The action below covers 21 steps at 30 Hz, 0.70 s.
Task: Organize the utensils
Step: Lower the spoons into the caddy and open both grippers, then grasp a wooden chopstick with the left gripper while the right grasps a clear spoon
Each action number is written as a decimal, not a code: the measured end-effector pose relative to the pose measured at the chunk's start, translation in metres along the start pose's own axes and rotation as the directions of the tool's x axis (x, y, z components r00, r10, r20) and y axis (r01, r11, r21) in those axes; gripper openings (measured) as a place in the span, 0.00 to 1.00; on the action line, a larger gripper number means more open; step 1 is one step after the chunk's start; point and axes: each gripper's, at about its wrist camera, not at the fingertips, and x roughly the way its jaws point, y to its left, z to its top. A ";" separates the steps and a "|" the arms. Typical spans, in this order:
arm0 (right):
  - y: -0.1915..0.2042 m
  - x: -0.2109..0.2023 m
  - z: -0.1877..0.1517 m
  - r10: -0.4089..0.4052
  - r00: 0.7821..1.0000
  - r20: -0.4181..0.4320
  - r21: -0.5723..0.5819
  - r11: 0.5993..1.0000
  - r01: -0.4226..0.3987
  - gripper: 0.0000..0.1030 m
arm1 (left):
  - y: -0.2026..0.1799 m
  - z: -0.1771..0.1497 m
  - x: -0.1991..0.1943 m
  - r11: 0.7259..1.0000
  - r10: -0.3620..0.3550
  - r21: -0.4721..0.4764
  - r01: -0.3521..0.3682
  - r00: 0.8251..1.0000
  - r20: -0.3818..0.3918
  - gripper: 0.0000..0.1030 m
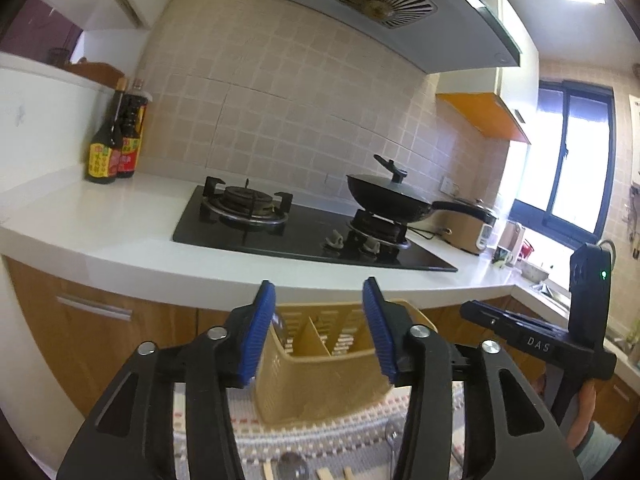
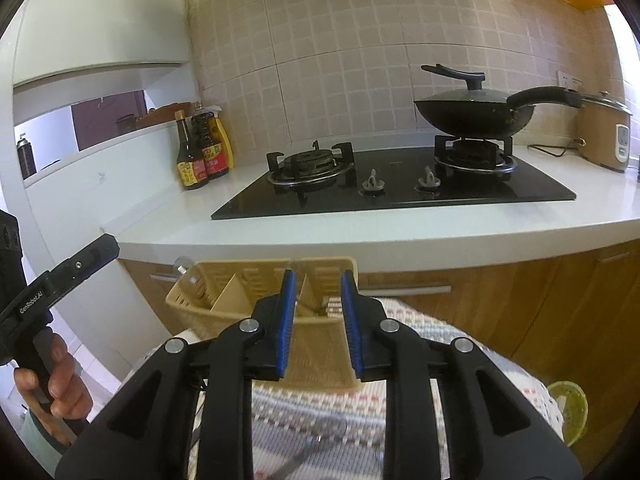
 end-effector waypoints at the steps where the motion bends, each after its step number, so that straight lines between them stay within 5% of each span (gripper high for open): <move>1: 0.001 -0.006 -0.002 -0.007 1.000 -0.007 -0.002 1.000 0.007 0.20 | -0.001 -0.001 -0.005 1.000 -0.002 0.006 0.002 1.000 -0.011 0.52; 5: -0.005 -0.024 -0.017 -0.043 0.996 -0.072 0.019 0.999 0.044 0.28 | -0.005 -0.014 -0.014 0.998 0.027 0.054 -0.020 0.991 -0.128 0.53; 10: -0.022 -0.027 -0.045 -0.056 0.973 -0.222 0.061 0.996 0.071 0.33 | 0.011 -0.049 -0.006 0.998 0.048 0.051 -0.031 0.928 -0.369 0.53; 13: -0.029 -0.017 -0.069 -0.093 0.925 -0.370 0.052 0.991 0.120 0.33 | 0.021 -0.072 0.003 0.995 0.096 0.079 -0.066 0.872 -0.480 0.53; 16: -0.032 0.000 -0.094 -0.076 0.842 -0.534 0.066 0.989 0.131 0.33 | 0.036 -0.092 0.015 0.993 0.116 0.069 -0.094 0.804 -0.583 0.50; 19: -0.036 0.013 -0.114 -0.106 0.772 -0.627 0.045 0.984 0.171 0.33 | 0.053 -0.106 0.025 0.995 0.090 0.018 -0.103 0.755 -0.649 0.46; 21: -0.038 0.019 -0.123 -0.120 0.744 -0.657 0.030 0.982 0.184 0.33 | 0.060 -0.113 0.033 0.995 0.072 0.002 -0.097 0.720 -0.690 0.44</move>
